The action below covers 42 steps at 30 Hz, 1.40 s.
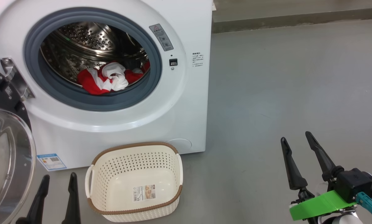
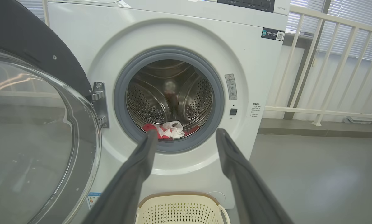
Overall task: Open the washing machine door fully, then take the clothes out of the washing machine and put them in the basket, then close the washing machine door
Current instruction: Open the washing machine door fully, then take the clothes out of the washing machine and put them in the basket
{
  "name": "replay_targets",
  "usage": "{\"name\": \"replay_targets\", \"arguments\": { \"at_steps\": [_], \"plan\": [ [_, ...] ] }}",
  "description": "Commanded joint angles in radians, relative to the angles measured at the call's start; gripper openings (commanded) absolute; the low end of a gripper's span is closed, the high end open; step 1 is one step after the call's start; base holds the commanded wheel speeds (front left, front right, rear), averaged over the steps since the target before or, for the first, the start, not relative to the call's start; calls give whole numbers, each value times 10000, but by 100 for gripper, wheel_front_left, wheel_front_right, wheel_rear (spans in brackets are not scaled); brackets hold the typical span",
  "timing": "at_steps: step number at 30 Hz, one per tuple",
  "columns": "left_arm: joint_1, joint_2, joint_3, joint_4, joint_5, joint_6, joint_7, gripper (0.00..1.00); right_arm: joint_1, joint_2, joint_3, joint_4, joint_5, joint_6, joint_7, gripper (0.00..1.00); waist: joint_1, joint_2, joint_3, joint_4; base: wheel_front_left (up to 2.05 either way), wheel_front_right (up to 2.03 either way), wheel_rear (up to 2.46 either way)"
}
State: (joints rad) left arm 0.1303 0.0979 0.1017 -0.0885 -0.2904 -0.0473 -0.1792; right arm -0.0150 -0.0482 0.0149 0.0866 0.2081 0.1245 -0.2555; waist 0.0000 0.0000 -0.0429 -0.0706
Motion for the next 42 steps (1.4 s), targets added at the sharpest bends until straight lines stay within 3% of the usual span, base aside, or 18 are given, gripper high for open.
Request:
{"name": "replay_targets", "arguments": {
  "at_steps": [1,23,35,42],
  "plan": [
    [-107,151,352,-190,115,78,-90,100,-118,-20,241,-277,-116,62,-62,100,0,0,-24,-54,0,0,0],
    [114,310,122,-43,265,246,-28,100,128,-20,130,-170,-143,62,-62,100,0,0,-17,-103,4,-4,0],
    [69,334,58,-67,368,468,-117,100,93,-20,215,-26,-127,62,-63,100,0,0,-72,-57,116,-116,0],
    [57,298,-91,-53,119,337,-9,100,45,-20,171,-20,-210,62,-63,100,0,0,-96,-10,61,-61,0]
  ]
}}
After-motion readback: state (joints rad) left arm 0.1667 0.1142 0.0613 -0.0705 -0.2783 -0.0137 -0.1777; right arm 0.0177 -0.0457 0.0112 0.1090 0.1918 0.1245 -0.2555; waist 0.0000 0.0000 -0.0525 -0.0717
